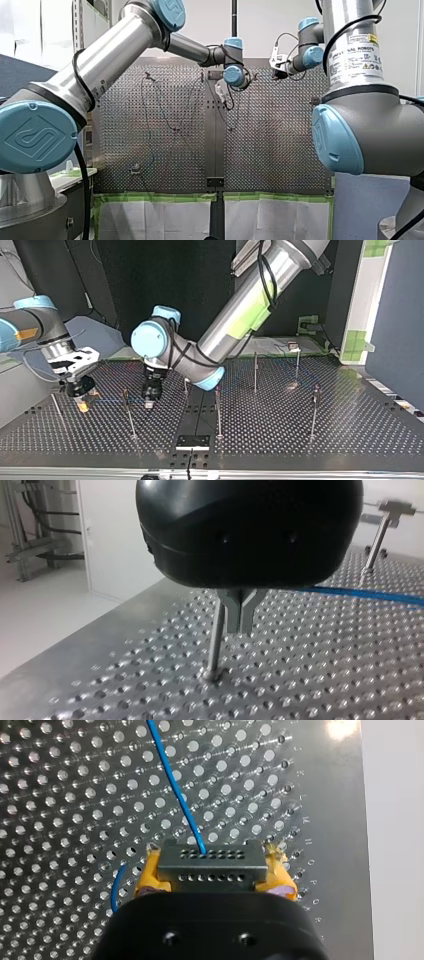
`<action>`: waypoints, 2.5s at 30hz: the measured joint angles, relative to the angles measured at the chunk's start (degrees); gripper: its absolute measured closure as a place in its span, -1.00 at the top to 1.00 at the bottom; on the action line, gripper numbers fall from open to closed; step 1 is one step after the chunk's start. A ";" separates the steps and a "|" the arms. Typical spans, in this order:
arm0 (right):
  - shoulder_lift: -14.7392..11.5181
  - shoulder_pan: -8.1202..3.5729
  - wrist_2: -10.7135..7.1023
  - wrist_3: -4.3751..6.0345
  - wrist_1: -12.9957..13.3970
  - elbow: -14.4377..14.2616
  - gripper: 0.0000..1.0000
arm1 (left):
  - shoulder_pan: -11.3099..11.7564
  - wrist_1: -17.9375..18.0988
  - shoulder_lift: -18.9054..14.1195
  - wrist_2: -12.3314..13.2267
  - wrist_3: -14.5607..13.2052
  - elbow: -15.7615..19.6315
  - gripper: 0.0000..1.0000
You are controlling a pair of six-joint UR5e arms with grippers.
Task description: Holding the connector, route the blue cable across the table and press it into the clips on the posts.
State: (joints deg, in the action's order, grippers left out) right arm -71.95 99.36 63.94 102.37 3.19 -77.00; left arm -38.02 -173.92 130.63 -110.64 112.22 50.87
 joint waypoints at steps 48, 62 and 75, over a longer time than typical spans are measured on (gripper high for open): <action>0.06 1.61 -0.04 0.02 -0.29 -0.14 -1.00 | -3.47 0.41 -15.71 -6.71 -3.59 15.09 1.00; 0.08 1.99 -0.04 -0.01 -0.32 -0.30 -1.00 | -3.03 8.31 -23.61 -11.07 2.12 23.01 1.00; 0.16 2.20 -0.04 -0.04 -0.37 -0.31 -1.00 | -3.32 13.63 -24.88 -12.40 3.31 28.33 1.00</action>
State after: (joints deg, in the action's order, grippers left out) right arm -71.79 101.56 63.91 102.33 2.82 -77.31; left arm -41.35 -160.29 105.75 -123.04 115.54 79.19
